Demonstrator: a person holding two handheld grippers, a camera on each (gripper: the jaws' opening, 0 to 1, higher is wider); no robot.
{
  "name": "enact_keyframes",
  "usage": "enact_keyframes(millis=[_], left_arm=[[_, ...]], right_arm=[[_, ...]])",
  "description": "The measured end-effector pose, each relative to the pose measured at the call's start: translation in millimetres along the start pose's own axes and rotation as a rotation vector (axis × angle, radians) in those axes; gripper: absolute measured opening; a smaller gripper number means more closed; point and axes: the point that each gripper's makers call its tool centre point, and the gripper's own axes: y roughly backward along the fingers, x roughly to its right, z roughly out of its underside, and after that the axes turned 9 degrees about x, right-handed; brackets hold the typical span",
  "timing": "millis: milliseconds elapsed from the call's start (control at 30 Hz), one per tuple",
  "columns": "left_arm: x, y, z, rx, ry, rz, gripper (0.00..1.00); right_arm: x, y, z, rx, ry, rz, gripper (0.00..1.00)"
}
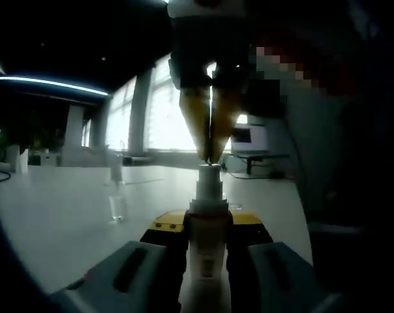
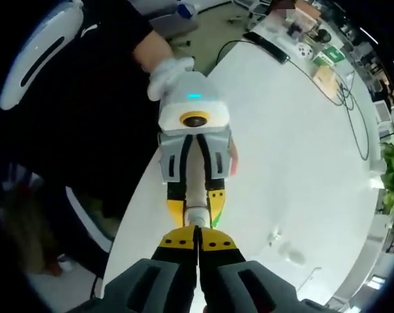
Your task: Clamp pump bottle remove cover press pump head put on cover
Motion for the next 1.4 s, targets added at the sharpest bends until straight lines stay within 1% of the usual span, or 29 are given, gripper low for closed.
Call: enact_keyframes(millis=[300,400,633,833,967,1400], left_arm=[[0.0,0.0,0.0,0.001,0.003,-0.001,0.13],[-0.3,0.0,0.1,0.001,0.003,-0.001,0.13],[-0.4,0.1,0.2,0.002,0.003,0.0,0.13],[-0.6,0.5,0.1,0.004,0.004,-0.002,0.13],[-0.4,0.6,0.2,0.006,0.004,0.0,0.13],[-0.4,0.9,0.5,0.007,0.003,-0.001,0.13]], right_arm=[[0.9,-3.1,0.6,-0.018,-0.002,-0.005,0.0],[3.5,-5.5,1.5,-0.009,-0.034,-0.02,0.0],[2.1,-5.9,0.9,-0.027,-0.018,-0.026,0.0],[2.3,1.0,1.0,0.006,-0.041,-0.028,0.0],[2.8,0.9,0.9,0.008,-0.046,-0.026,0.0],[2.3,-0.4,-0.1,-0.044,-0.028,-0.056,0.0]])
